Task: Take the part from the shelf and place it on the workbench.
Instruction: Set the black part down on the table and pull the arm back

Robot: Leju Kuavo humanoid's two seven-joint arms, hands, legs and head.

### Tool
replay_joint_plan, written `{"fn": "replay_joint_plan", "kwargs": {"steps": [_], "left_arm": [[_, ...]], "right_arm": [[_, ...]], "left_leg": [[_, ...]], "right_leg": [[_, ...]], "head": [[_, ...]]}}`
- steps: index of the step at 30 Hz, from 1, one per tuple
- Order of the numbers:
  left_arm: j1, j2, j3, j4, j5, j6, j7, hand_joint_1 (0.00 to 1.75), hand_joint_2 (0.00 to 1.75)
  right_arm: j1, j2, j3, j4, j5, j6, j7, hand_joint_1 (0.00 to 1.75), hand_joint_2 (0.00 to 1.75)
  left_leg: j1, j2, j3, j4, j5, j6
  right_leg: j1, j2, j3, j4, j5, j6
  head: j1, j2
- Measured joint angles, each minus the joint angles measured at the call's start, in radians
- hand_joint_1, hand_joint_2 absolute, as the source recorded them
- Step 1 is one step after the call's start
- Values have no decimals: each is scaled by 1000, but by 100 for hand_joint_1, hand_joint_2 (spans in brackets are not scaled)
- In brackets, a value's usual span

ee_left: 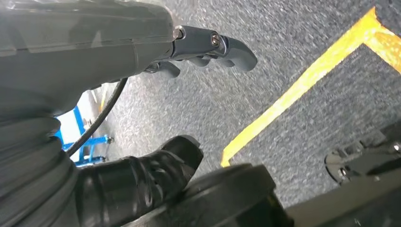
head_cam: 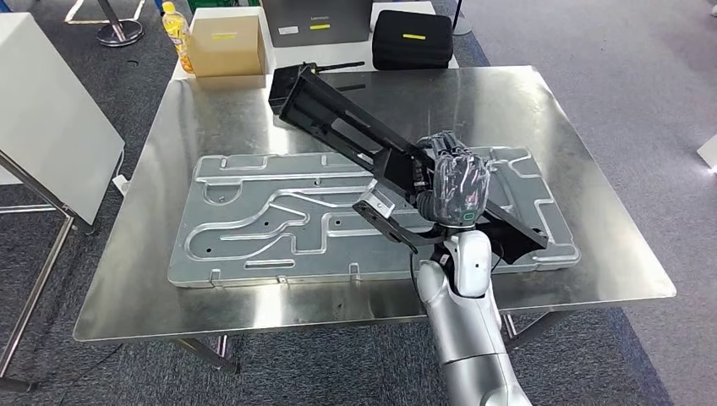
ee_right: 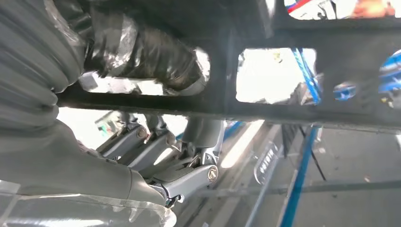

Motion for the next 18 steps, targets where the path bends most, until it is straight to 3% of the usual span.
{"fn": "replay_joint_plan", "kwargs": {"steps": [1,3,5,6,10,12,14,15,16,18], "left_arm": [[1,0,-2,0,0,12,-6,0,175],[3,-2,-6,0,5,38,-19,0,87],[6,-3,-6,0,13,54,-26,0,0],[8,-4,-6,0,17,59,-27,0,0],[13,-5,-6,0,24,66,-23,0,0],[13,-5,-6,0,25,66,-22,0,0],[14,-4,-6,0,27,65,-22,0,0],[15,-4,-5,0,29,64,-22,0,0],[16,-4,-5,0,30,64,-22,0,0],[17,-4,-4,0,33,64,-23,0,0]], "right_arm": [[0,0,0,7,1,0,10,0,0],[-1,0,1,17,-1,0,24,0,0],[-2,-1,2,25,-3,0,33,0,0],[-3,-1,3,29,-2,0,38,0,0],[-5,-5,8,44,9,0,71,0,0],[-10,-6,15,55,10,0,86,0,0],[-14,-8,21,71,4,0,97,0,0],[-16,-11,23,84,-2,0,103,0,0],[-18,-14,25,97,-8,0,110,0,0],[-25,-21,29,120,-24,0,123,0,0]], "left_leg": [[0,-1,0,2,-1,-1],[1,-2,0,8,-5,-6],[-1,-3,-4,17,-11,-15],[-3,-4,-6,21,-13,-20],[1,-3,-14,37,-28,-41],[4,-3,-49,118,-78,-48],[5,-3,-105,241,-132,-53],[5,-3,-126,282,-141,-54],[5,-3,-132,292,-134,-53],[4,-2,-92,204,-73,-48]], "right_leg": [[-3,0,2,-7,16,2],[-7,-2,57,-121,81,2],[-4,-2,111,-231,116,-3],[-2,-1,122,-255,119,-8],[-1,1,124,-265,123,-33],[-3,0,126,-269,126,-43],[-2,-1,125,-269,125,-47],[-1,-1,126,-269,125,-47],[0,-1,126,-269,125,-47],[1,-1,127,-267,124,-46]], "head": [[0,0],[0,0],[0,0],[0,0],[-1,0],[-1,0],[-1,0],[-1,0],[-1,0],[-1,0]]}}
